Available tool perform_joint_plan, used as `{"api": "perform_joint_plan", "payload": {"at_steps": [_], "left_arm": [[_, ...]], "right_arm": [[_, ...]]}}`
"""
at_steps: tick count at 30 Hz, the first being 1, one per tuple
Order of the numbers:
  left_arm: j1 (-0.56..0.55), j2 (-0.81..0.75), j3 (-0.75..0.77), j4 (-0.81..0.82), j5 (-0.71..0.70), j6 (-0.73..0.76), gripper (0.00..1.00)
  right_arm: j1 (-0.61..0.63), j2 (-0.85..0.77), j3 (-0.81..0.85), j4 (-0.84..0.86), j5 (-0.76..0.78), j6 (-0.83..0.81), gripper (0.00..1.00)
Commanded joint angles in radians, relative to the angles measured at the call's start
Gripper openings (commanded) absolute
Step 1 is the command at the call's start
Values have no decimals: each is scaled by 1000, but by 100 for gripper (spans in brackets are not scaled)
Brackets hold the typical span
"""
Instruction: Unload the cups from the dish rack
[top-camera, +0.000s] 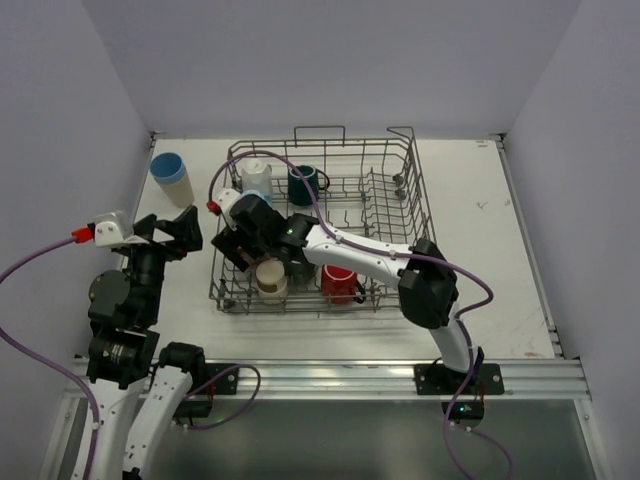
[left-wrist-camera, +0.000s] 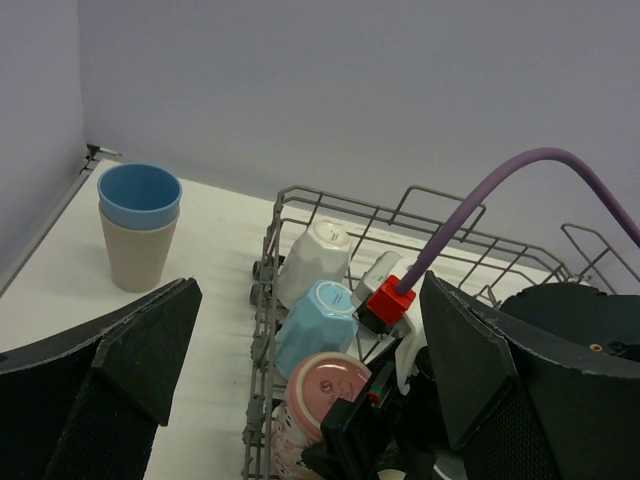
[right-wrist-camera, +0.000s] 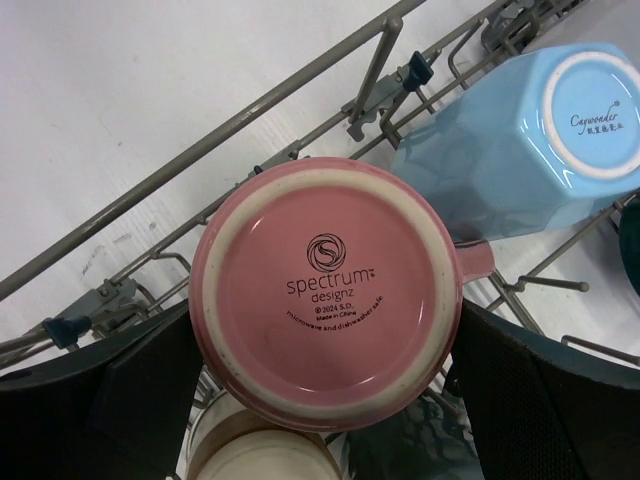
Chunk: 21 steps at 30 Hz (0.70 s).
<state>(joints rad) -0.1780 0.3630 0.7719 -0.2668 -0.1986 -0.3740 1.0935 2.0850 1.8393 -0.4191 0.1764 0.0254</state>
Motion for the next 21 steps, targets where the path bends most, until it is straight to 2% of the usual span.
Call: {"api": "perform_joint_plan", "payload": {"at_steps": [1,7,18,21], "left_arm": [[-12,11,-6,54,-6,21,100],[-14,17,-8,58,7,20,100],[-14,24,-16,60,22,14,100],[-14,28,-17,63,27,10,100]], "right_arm": [[5,50,74,37,-44,-15,99],[3,66,64,101,-69,45,99],[-3,-32,-123,350,9,186,99],[-1,-74,-202,434,51,215,91]]}}
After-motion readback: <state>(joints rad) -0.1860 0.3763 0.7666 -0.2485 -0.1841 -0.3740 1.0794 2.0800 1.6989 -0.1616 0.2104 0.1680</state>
